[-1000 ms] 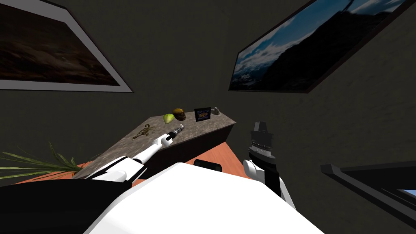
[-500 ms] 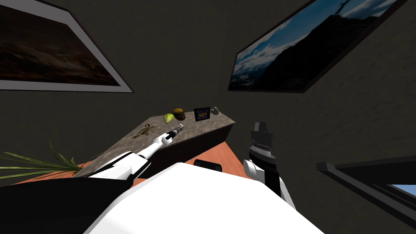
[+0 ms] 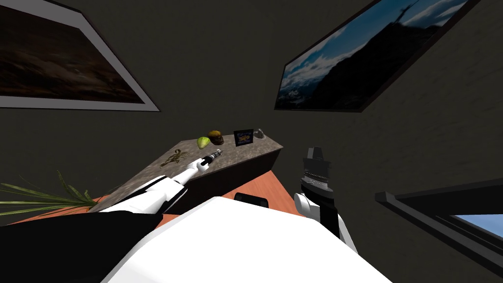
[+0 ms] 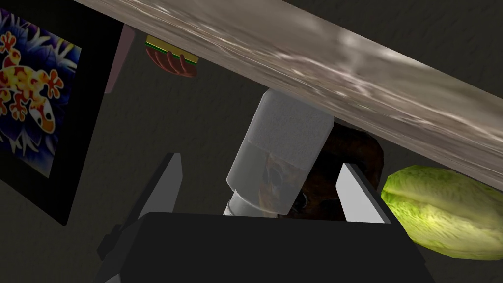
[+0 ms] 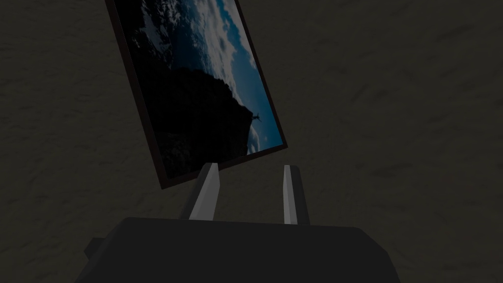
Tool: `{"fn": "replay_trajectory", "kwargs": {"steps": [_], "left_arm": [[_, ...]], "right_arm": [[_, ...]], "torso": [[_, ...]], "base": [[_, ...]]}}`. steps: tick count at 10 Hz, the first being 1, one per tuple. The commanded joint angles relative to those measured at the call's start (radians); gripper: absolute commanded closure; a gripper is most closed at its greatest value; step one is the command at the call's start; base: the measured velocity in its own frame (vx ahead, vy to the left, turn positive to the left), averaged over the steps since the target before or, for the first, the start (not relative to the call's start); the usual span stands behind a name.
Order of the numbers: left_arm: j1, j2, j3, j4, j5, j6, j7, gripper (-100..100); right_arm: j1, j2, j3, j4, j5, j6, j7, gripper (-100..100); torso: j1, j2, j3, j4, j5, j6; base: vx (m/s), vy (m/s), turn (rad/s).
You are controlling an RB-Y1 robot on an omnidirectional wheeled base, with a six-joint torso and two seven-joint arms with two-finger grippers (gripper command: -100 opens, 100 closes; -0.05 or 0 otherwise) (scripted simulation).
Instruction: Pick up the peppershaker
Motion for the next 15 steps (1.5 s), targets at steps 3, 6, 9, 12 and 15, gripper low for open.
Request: {"fn": "replay_trajectory", "kwargs": {"steps": [3, 6, 9, 12, 15], "left_arm": [[-0.027, -0.002, -0.006, 0.094, 0.003, -0.015, -0.003, -100], [-0.094, 0.005, -0.033, 0.151, 0.033, -0.064, -0.018, -100], [-0.139, 0.011, -0.06, 0.23, 0.063, -0.113, -0.033, -100], [-0.161, 0.011, -0.06, 0.19, 0.063, -0.113, -0.033, -100], [-0.161, 0.011, -0.06, 0.288, 0.063, -0.113, -0.033, -100]], "right_arm": [[0.0, 0.0, 0.0, 0.0, 0.0, 0.0, 0.0, 0], [0.0, 0.0, 0.0, 0.0, 0.0, 0.0, 0.0, 0], [0.0, 0.0, 0.0, 0.0, 0.0, 0.0, 0.0, 0], [0.0, 0.0, 0.0, 0.0, 0.0, 0.0, 0.0, 0], [0.0, 0.0, 0.0, 0.0, 0.0, 0.0, 0.0, 0]], "torso": [[0.002, -0.001, -0.001, 0.0, 0.001, 0.0], [0.0, 0.0, 0.0, 0.0, 0.0, 0.0], [0.002, -0.001, -0.001, 0.0, 0.001, -0.001], [0.001, 0.0, 0.0, 0.0, 0.0, 0.0], [0.003, -0.002, -0.001, -0.001, 0.001, -0.001]], "base": [[-0.004, -0.005, -0.001], [-0.023, -0.023, -0.011], [-0.012, -0.011, -0.004], [-0.017, -0.017, -0.006], [0.0, 0.0, 0.0]]}}
